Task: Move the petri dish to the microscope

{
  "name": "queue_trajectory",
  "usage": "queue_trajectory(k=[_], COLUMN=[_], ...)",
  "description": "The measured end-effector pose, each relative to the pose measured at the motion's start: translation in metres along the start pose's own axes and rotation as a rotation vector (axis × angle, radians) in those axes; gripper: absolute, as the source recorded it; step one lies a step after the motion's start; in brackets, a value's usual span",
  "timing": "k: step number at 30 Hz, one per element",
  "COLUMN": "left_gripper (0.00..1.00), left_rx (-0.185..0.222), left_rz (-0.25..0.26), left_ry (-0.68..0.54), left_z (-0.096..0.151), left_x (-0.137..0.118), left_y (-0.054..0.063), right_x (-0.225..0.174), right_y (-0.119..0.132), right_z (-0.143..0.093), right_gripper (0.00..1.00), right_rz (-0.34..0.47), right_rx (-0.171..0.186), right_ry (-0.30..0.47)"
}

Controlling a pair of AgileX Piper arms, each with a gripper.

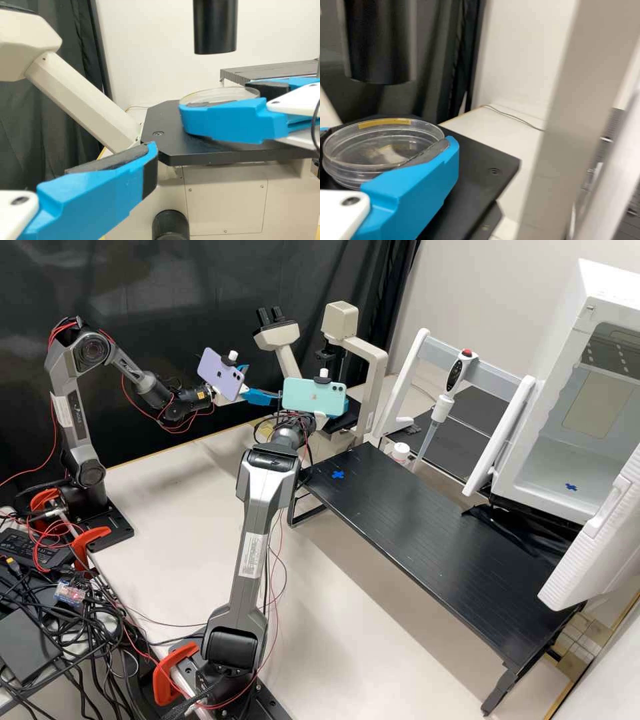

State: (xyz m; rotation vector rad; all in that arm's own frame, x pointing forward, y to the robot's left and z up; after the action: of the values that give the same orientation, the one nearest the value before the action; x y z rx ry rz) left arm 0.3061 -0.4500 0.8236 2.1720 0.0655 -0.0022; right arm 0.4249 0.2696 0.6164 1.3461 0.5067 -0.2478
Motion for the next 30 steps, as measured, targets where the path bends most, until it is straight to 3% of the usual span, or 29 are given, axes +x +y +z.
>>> queue_trajectory(k=[17, 30], left_gripper=[1.00, 1.00], left_rx=[0.000, 0.000], left_rz=[0.000, 0.000], left_ry=[0.000, 0.000], left_z=[0.000, 0.000], left_x=[0.000, 0.000], left_y=[0.000, 0.000], right_x=[0.003, -0.009], right_y=[-0.001, -0.003], right_z=[0.006, 0.000], right_gripper=[1.00, 1.00], right_rz=[-0.023, -0.048], right_rx=[-0.044, -0.025], right_ry=[-0.002, 0.097])
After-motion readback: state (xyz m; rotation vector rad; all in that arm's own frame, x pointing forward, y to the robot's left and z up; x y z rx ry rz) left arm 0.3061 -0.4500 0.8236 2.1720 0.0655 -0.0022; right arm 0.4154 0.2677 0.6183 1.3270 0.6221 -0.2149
